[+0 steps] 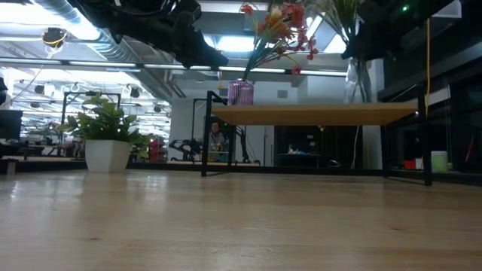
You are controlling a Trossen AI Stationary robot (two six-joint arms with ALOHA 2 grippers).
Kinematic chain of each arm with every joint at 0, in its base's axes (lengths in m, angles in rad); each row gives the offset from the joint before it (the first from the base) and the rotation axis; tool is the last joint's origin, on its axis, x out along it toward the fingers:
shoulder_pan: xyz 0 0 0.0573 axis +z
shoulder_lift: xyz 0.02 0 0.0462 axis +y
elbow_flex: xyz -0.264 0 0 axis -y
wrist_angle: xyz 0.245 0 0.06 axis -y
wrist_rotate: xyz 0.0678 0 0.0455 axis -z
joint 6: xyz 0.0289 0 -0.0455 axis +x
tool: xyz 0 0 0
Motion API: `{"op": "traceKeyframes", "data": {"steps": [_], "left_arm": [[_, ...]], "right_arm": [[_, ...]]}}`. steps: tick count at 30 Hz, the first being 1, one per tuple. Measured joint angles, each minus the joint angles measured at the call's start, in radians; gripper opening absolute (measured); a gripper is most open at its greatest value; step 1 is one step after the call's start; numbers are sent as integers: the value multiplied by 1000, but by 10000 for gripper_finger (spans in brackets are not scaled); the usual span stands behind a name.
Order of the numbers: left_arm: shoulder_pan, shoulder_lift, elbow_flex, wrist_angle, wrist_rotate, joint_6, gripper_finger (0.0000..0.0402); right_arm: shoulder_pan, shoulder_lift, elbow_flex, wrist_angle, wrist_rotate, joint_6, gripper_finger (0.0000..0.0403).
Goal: Pick and place flowers into a vace then onto a shelf
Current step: Put the transparent vase with the flowers on the shelf
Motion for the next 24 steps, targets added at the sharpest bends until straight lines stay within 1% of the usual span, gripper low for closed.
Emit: {"op": "traceKeyframes", "data": {"steps": [10, 18, 22, 24], "left_arm": [[-1, 0, 0, 0, 0, 0, 1], [-1, 0, 0, -3, 0, 0, 7], [-1, 0, -1, -7, 0, 0, 3], [-1, 0, -1, -7, 0, 0, 2]], "right_arm": [[0, 36, 1, 14, 1, 4, 186], [0, 38, 1, 19, 0, 27, 188], [0, 38, 1, 15, -2, 26, 239], [0, 38, 1, 7, -3, 26, 254]]}}
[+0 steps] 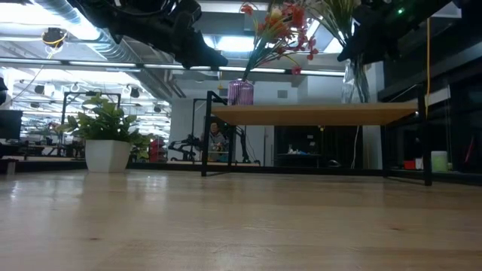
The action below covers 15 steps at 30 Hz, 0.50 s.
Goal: Pick and place flowers into a vace then onto a shelf
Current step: Put the transparent vase with the flowers on the shelf
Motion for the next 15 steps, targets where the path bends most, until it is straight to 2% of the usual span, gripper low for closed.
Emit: {"op": "traceKeyframes", "data": {"steps": [15], "left_arm": [[0, 0, 0, 0, 0, 0, 2]], "right_arm": [[0, -37, 0, -9, -8, -26, 244]]}}
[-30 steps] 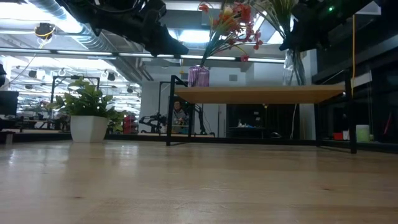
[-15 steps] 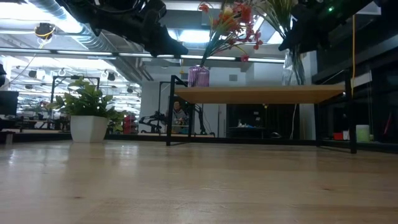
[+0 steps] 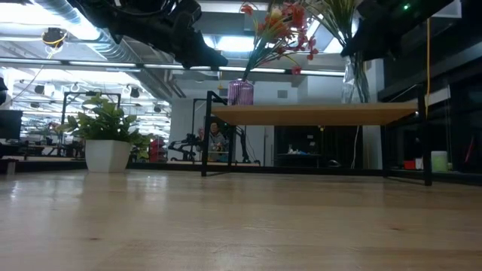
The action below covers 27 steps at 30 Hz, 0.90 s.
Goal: Pick and place flowers into a vace then onto a shelf
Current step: Put the transparent vase with the flowers on the shelf
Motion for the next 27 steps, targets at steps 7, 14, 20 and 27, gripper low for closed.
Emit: {"op": "traceKeyframes", "data": {"steps": [7, 14, 20, 27], "left_arm": [[0, 0, 0, 0, 0, 0, 7], [0, 0, 0, 0, 0, 0, 3], [0, 0, 0, 0, 0, 0, 4], [0, 0, 0, 0, 0, 0, 7]], "right_arm": [[0, -37, 0, -16, -34, -2, 245], [0, -60, 0, -43, -35, -3, 245], [0, -76, 0, -84, -36, -3, 245], [0, -103, 0, -123, -35, -3, 245]]}}
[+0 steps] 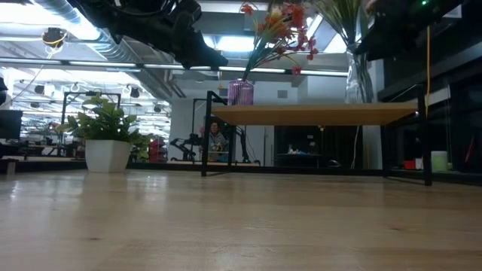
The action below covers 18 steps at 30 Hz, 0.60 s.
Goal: Pick and place flowers into a vace then onto a shelf
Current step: Put the transparent vase with the flowers on the shelf, then return to Home Position
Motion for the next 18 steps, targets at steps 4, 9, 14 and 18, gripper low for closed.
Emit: {"op": "traceKeyframes", "data": {"steps": [4, 9, 14, 18], "left_arm": [[0, 0, 0, 0, 0, 0, 4], [0, 0, 0, 0, 0, 0, 5], [0, 0, 0, 0, 0, 0, 4], [0, -23, 0, -8, 0, 0, 2]], "right_arm": [[0, -8, 0, -49, 1, 9, 245], [0, -7, 0, -82, 1, 30, 245], [0, -12, 0, -86, 1, 27, 245], [0, -41, 0, -101, 1, 25, 245]]}}
